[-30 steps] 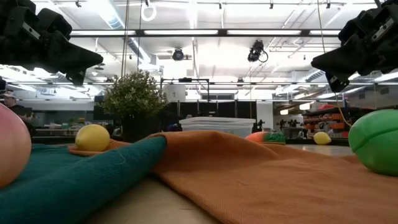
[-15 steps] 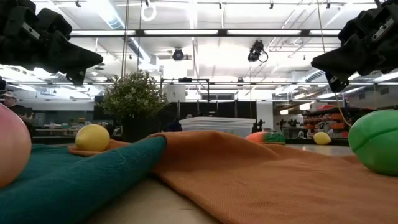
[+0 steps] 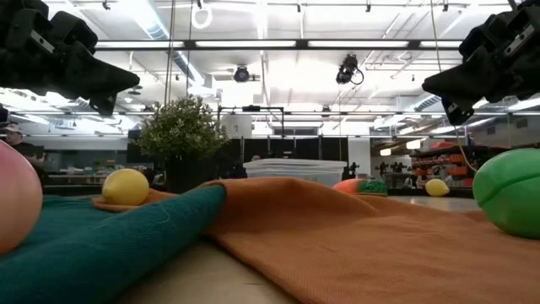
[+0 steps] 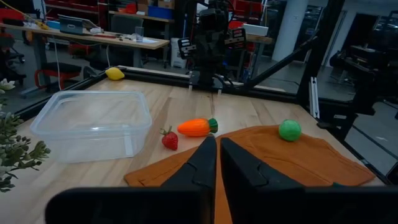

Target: Pick and placing Produce into tupperware

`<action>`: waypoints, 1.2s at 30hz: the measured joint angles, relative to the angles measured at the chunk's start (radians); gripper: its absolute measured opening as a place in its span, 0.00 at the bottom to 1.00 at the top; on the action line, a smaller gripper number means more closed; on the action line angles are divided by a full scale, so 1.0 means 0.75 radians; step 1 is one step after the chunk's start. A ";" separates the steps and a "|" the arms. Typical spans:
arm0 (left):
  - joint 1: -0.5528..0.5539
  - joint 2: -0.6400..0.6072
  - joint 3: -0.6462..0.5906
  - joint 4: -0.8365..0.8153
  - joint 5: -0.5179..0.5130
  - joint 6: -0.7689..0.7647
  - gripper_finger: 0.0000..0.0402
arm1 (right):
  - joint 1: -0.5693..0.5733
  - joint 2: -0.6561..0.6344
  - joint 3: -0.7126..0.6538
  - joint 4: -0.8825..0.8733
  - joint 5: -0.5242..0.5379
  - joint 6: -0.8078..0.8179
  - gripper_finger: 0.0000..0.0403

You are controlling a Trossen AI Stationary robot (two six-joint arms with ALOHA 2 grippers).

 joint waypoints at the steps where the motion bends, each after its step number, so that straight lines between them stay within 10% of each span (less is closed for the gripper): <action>1: 0.000 0.000 0.000 0.000 0.000 0.000 0.08 | 0.000 0.000 0.000 0.000 0.000 0.000 0.00; 36: 0.000 0.000 0.000 0.000 0.000 0.000 0.06 | 0.000 0.000 0.000 0.000 0.000 0.000 0.00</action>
